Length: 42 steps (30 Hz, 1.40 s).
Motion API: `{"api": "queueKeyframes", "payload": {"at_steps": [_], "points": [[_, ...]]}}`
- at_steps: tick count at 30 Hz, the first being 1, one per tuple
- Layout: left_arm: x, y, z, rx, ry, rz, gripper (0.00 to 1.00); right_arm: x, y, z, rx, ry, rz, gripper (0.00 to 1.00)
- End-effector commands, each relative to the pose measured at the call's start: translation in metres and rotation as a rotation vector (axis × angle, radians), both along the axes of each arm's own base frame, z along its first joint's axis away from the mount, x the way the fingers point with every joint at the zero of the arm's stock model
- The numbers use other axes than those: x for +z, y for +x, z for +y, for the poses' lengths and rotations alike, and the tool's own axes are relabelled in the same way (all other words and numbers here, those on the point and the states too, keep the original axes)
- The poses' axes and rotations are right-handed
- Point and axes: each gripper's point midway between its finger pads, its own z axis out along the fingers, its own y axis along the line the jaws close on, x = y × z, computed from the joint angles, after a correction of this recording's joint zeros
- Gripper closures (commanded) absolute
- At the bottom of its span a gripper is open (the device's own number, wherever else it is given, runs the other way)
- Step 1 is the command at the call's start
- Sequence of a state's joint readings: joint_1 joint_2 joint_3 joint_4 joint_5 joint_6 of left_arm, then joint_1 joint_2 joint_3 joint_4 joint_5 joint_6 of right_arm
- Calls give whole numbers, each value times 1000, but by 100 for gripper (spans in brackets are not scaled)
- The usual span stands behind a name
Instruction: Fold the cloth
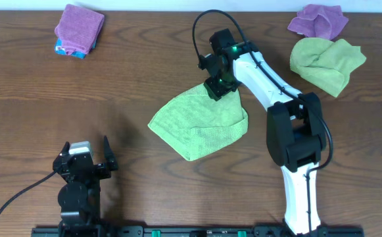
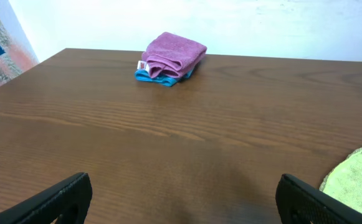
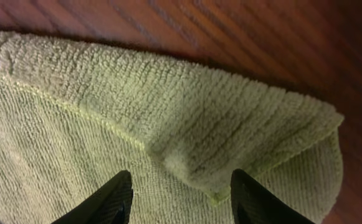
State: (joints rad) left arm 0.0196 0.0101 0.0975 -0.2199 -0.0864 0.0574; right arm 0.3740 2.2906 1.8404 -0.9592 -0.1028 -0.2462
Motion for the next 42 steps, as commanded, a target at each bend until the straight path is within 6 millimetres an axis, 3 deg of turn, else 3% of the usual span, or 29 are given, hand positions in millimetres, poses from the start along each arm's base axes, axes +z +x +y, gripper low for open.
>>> {"api": "queueKeyframes", "payload": {"at_steps": [1, 5, 12, 17, 34, 39, 42], "points": [[-14, -1, 4, 20, 17, 32, 5, -11, 1, -8, -22, -9, 20, 49], [-14, -1, 4, 20, 17, 32, 5, -21, -1, -9, -22, -17, 38, 54], [-14, -1, 4, 20, 17, 32, 5, -23, 5, -8, -45, -15, 22, 86], [-14, -1, 4, 20, 17, 32, 5, -20, 9, -8, -63, -18, 9, 99], [-14, -1, 4, 20, 17, 32, 5, 25, 58, 10, -89, 60, -167, 99], [-14, -1, 4, 20, 17, 32, 5, 35, 69, 36, -52, 176, -217, 99], [-14, -1, 4, 20, 17, 32, 5, 44, 64, 68, 10, 292, -212, 99]]}}
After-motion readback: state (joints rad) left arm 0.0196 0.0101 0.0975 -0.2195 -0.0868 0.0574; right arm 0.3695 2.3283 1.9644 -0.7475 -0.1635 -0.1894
